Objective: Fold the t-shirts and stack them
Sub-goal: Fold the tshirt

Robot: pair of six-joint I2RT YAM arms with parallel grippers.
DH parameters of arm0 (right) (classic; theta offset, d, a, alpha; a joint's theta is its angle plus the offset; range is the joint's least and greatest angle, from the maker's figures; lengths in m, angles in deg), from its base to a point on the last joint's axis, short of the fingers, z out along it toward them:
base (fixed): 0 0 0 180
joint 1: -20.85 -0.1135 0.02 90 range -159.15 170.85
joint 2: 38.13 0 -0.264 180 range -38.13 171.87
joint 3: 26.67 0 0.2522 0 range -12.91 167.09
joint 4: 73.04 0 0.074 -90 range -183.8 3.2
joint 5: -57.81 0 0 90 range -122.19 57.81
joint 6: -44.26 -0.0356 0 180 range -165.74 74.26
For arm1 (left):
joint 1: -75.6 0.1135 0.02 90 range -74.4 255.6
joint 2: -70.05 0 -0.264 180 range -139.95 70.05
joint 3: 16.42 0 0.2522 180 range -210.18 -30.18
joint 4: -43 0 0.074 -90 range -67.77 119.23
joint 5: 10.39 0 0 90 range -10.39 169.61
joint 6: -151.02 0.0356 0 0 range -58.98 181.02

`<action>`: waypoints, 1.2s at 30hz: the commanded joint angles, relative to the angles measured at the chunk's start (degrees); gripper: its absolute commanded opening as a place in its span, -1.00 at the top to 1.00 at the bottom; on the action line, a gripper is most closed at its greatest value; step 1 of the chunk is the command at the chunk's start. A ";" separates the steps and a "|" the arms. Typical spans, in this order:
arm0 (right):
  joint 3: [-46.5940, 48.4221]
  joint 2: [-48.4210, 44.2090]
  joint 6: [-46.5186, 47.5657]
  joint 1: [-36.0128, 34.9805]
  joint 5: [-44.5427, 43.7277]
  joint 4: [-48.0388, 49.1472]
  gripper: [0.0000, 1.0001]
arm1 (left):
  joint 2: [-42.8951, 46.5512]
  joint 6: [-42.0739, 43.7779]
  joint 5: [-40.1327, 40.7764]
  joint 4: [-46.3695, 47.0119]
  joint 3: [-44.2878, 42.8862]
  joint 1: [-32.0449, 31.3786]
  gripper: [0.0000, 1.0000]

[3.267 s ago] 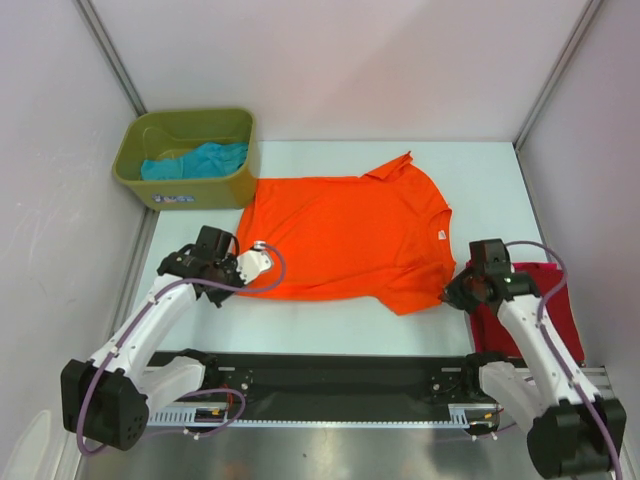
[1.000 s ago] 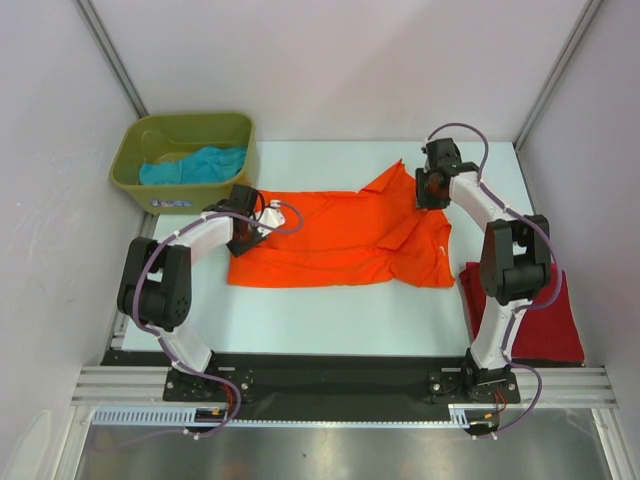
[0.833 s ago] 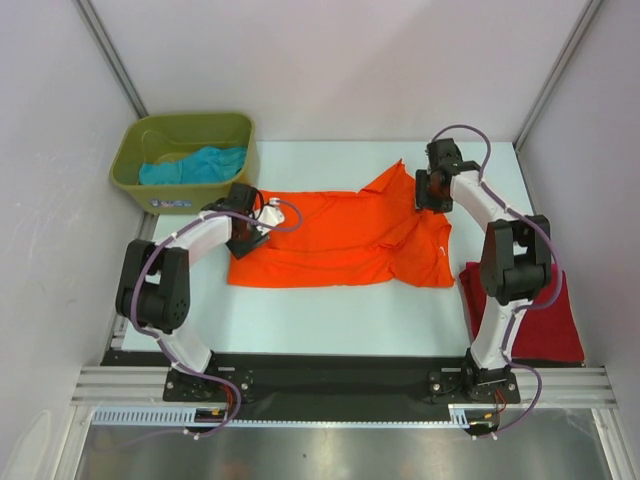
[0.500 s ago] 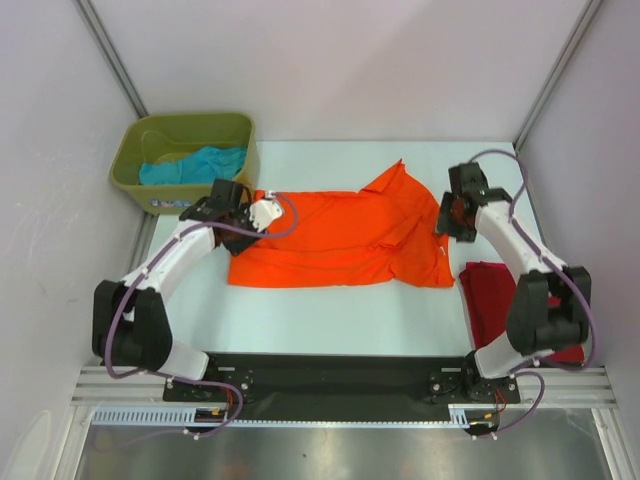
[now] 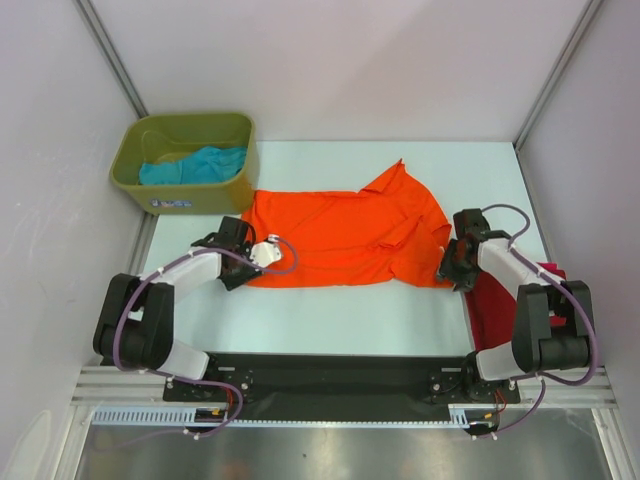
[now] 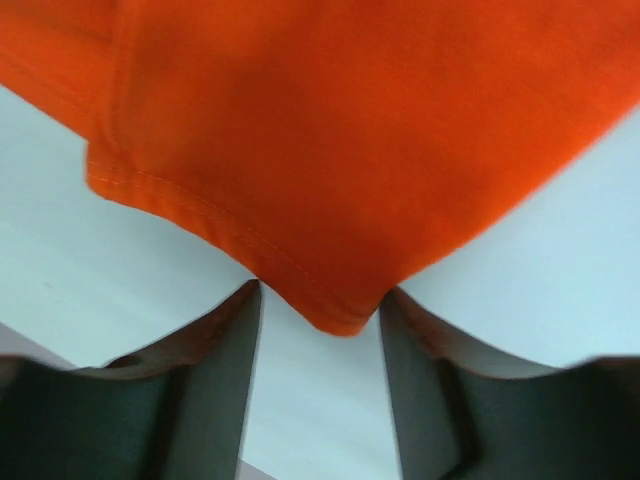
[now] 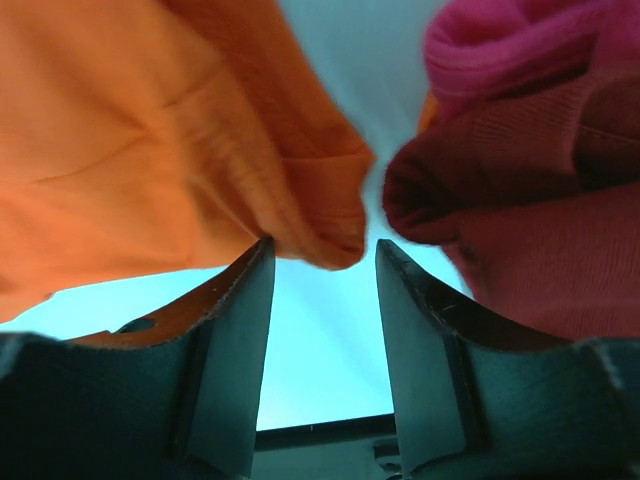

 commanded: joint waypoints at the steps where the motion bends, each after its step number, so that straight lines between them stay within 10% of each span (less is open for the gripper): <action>1: -3.16 -0.76 -2.18 2.15 0.78 4.35 0.02 | -0.59 1.38 1.70 7.17 2.27 -0.20 -0.02; 7: -5.54 -0.24 -4.37 6.81 -0.71 8.05 0.73 | -0.06 -1.60 1.43 8.58 3.15 -0.11 0.99; 10: -5.45 -0.85 -4.20 8.30 -1.24 7.52 1.00 | 1.16 -2.22 2.31 7.80 2.01 0.59 1.00; 33: -6.94 -22.38 -21.95 10.16 -5.90 -10.58 1.00 | 9.79 6.20 -11.65 -22.42 -2.21 6.66 0.99; 35: -7.82 -23.96 -22.48 10.16 -6.60 -9.71 1.00 | 9.35 8.39 -12.80 -23.75 -2.39 6.57 0.65; 36: -8.69 -24.05 -22.48 10.16 -6.34 -9.18 1.00 | 9.08 8.50 -12.45 -22.97 -2.39 6.66 -0.06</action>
